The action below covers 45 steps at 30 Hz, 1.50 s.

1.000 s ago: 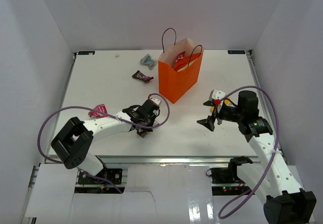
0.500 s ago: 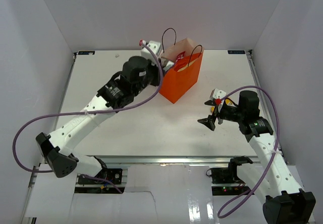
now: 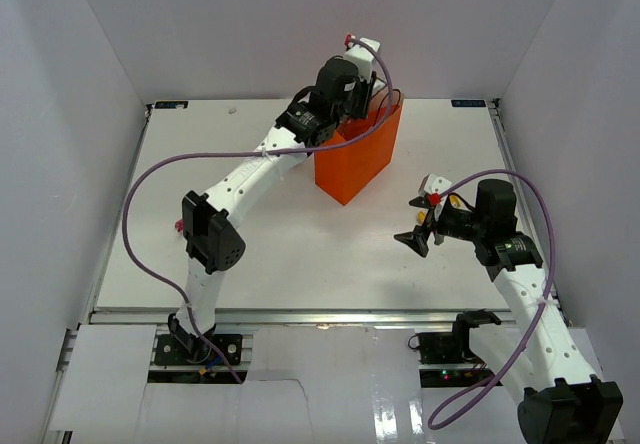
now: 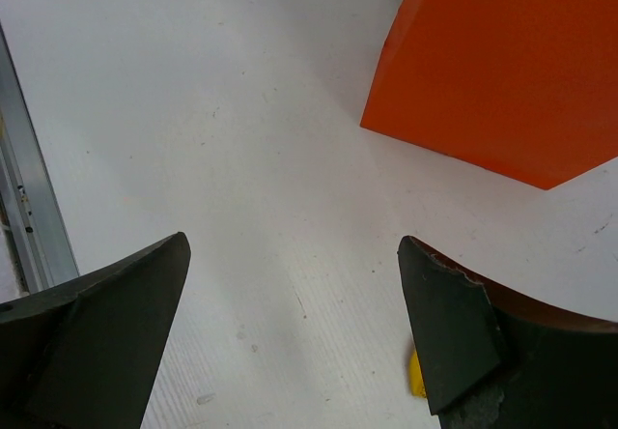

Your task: Place the snacks into the paper bag

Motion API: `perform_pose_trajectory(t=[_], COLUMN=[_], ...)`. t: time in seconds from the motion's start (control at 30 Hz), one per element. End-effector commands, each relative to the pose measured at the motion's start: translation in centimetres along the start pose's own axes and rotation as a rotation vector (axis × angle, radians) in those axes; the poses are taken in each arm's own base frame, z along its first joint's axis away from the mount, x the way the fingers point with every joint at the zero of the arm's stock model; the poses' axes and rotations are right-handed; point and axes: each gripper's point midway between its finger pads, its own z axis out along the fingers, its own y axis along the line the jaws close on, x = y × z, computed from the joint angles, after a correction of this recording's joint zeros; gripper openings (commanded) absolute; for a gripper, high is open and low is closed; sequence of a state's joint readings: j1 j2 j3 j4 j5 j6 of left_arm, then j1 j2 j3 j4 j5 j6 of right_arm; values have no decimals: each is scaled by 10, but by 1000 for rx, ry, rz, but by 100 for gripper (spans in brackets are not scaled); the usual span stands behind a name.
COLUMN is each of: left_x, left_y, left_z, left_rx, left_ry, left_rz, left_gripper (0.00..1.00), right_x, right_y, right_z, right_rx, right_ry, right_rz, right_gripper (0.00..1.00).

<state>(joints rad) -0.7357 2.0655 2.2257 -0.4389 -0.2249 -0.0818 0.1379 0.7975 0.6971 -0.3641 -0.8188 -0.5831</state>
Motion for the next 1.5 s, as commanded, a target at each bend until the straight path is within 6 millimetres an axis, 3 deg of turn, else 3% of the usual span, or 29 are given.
perform_pose_trajectory(t=[0.0, 0.1, 0.33, 0.43, 0.47, 0.5, 0.57, 0.6, 0.67, 0.7, 0.73, 0.8, 0.9, 1.03, 1.17, 1.4, 1.47], left_x=[-27, -24, -50, -51, -75, -38, -33, -10, 2, 26, 35, 56, 104, 133, 138, 141, 143], left_y=[1, -2, 1, 5, 8, 8, 12, 19, 25, 34, 38, 47, 66, 82, 70, 67, 68], left_z=[-12, -15, -56, -92, -125, -125, -150, -174, -197, -215, -223, -238, -261, -268, -268, -266, -264], left_rx=[22, 35, 66, 90, 105, 113, 130, 133, 130, 115, 109, 91, 34, -30, 36, 49, 46], left_ry=[-43, -33, -75, -80, -151, -84, -131, -119, -152, -141, -145, -142, -127, -122, -102, -88, -82], left_rz=[-1, -10, -20, -21, -33, -23, -34, -31, -36, -34, -32, -19, 12, 22, 10, 8, 9], left_gripper=[51, 69, 77, 79, 80, 81, 86, 88, 91, 91, 92, 93, 97, 98, 98, 98, 98], right_x=[-8, -6, 2, 12, 17, 19, 33, 39, 59, 60, 74, 86, 103, 128, 154, 185, 186], right_y=[-5, -8, -22, -47, -55, -65, -84, -91, -114, -122, -134, -143, -151, -152, -160, -174, -179], right_z=[-2, -1, -2, -7, -8, -11, -16, -19, -31, -34, -42, -48, -48, -34, -28, -18, -14], right_rx=[22, 31, 83, 214, 249, 302, 409, 455, 621, 684, 791, 872, 943, 930, 935, 902, 888], right_ry=[-24, -16, 18, 52, 64, 61, 89, 94, 105, 78, 103, 116, 145, 189, 231, 228, 220], right_rz=[-30, -21, 43, 145, 183, 249, 341, 384, 522, 597, 644, 701, 809, 943, 1057, 1235, 1249], right_gripper=[94, 94, 94, 94, 94, 94, 95, 95, 96, 96, 96, 96, 95, 97, 100, 83, 79])
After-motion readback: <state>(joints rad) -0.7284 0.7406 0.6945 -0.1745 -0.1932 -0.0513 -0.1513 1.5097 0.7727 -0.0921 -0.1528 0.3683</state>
